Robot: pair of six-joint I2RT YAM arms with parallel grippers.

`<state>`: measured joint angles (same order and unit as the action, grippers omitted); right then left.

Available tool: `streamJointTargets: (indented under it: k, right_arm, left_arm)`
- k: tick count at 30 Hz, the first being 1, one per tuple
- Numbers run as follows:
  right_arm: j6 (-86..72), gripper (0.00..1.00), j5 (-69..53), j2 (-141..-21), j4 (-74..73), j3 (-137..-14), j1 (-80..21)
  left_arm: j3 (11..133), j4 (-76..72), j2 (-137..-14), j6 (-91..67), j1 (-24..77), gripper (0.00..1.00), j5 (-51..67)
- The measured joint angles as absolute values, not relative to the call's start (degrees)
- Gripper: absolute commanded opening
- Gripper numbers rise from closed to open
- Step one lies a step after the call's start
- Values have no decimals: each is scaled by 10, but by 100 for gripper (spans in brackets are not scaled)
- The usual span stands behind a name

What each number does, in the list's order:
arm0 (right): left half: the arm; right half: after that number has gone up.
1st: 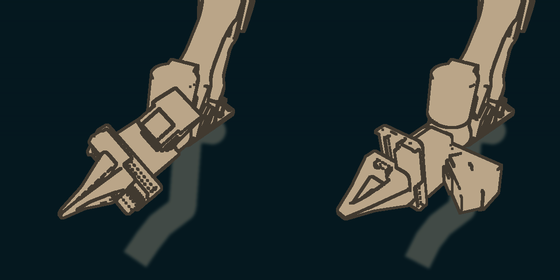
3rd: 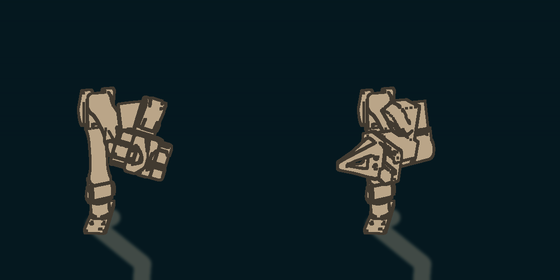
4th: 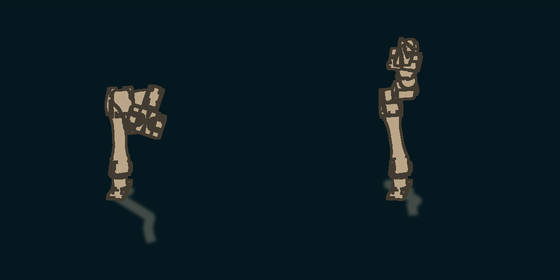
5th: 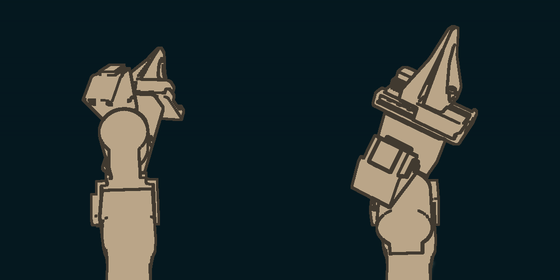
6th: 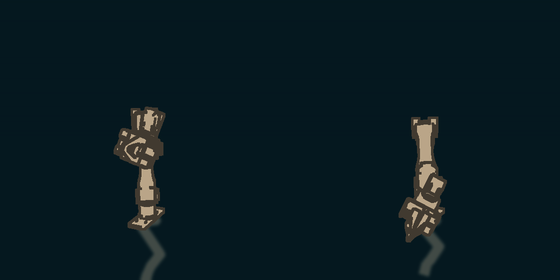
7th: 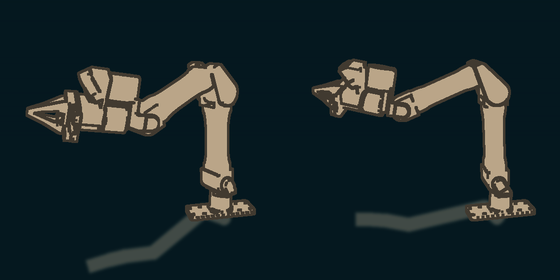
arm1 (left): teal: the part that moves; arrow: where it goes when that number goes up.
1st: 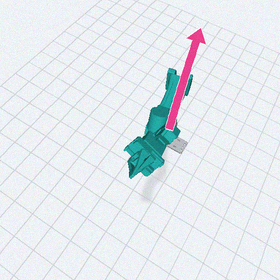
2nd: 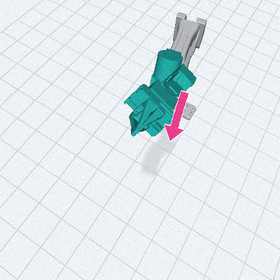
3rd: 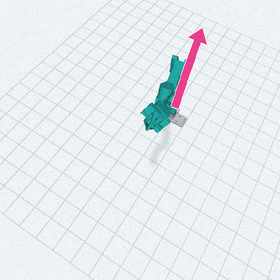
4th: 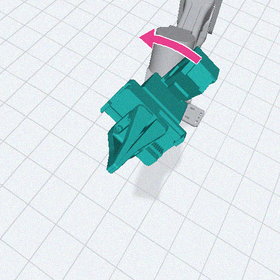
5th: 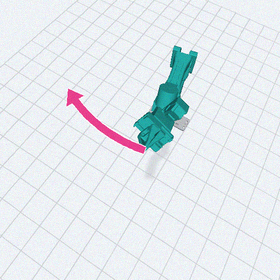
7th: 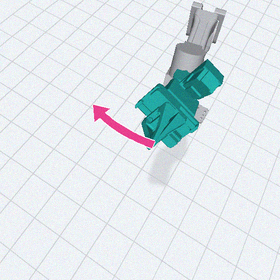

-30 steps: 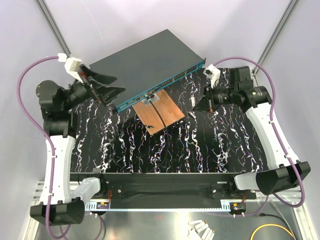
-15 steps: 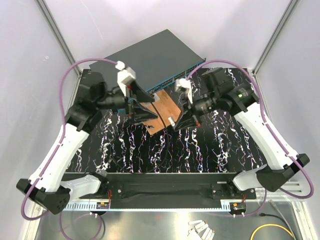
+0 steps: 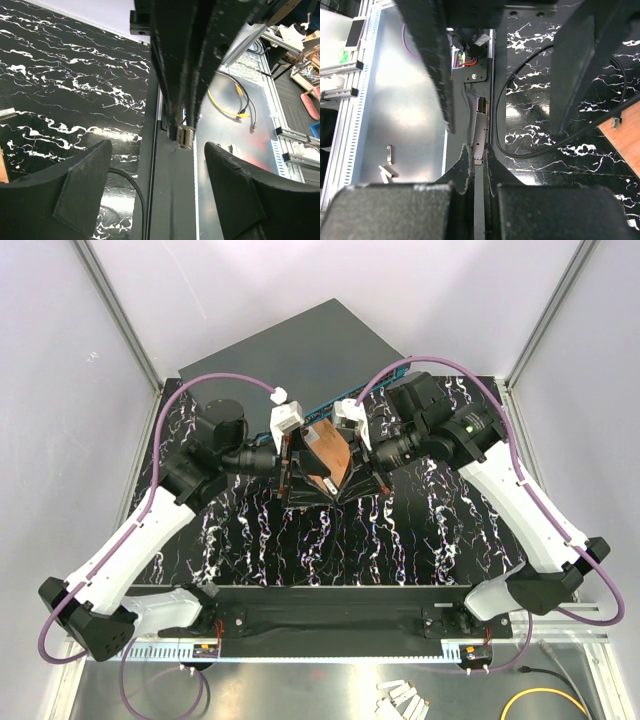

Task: Insert the plug into the switch port

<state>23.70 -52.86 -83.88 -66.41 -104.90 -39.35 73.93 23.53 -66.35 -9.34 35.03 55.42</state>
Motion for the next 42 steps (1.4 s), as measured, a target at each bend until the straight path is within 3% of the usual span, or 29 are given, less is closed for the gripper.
streamJointTargets:
  k: [10, 13, 14, 15, 18, 22, 26, 29, 35, 42]
  right_arm:
    - [255, 0, -515, -839, -670, -1048, -414]
    - [259, 0, -506, -839, -672, -1045, -414]
    - [260, 0, -501, -839, -672, -1044, -414]
    - [260, 1, -499, -839, -673, -1043, -414]
    - [259, 8, -489, -839, -672, -1042, -414]
    - [246, 32, -479, -838, -669, -1042, -414]
    - [229, 46, -415, -824, -633, -1023, -418]
    - [215, 67, -355, -785, -570, -968, -420]
    - [218, 75, -265, -697, -480, -889, -420]
    - [239, 74, -168, -725, -416, -913, -433]
  left_arm:
    - [724, 193, -661, -127, 350, 58, 556]
    - [714, 183, -660, -144, 352, 41, 562]
    - [712, 180, -660, -149, 353, 33, 566]
    - [711, 178, -660, -153, 354, 18, 569]
    - [710, 171, -658, -158, 356, 0, 582]
    - [694, 146, -653, -181, 355, 0, 578]
    - [640, 93, -634, -264, 333, 0, 564]
    - [622, 73, -627, -338, 309, 0, 542]
    - [636, 72, -627, -453, 280, 0, 472]
    - [697, 152, -627, -515, 280, 0, 339]
